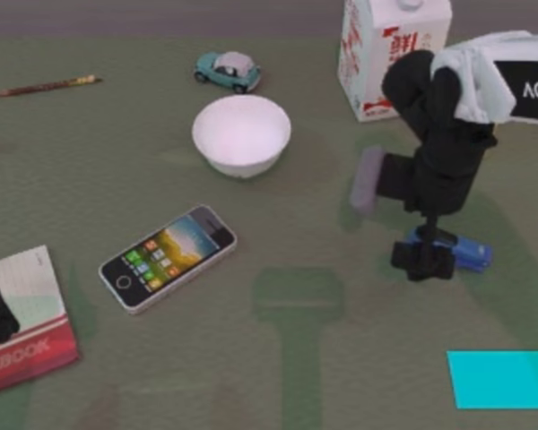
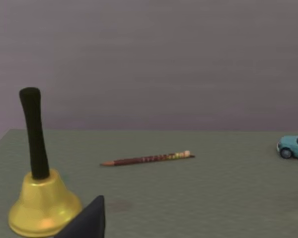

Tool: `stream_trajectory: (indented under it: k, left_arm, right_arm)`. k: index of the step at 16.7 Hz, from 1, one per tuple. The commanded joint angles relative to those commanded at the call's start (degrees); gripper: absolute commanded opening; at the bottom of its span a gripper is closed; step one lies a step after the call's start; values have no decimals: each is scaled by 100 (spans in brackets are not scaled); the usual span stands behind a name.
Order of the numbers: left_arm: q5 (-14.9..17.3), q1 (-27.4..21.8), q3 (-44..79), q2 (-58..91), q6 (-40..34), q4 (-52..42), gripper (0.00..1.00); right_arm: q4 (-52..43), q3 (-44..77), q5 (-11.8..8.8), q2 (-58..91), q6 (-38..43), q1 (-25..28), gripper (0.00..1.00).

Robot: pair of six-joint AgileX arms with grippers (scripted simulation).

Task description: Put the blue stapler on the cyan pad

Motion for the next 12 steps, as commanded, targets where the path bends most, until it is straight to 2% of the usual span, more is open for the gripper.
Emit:
stream_trajectory:
  k: [12]
  left_arm:
    - [0,0,0,0,0,0,100]
  right_arm:
    - [0,0,0,0,0,0,10]
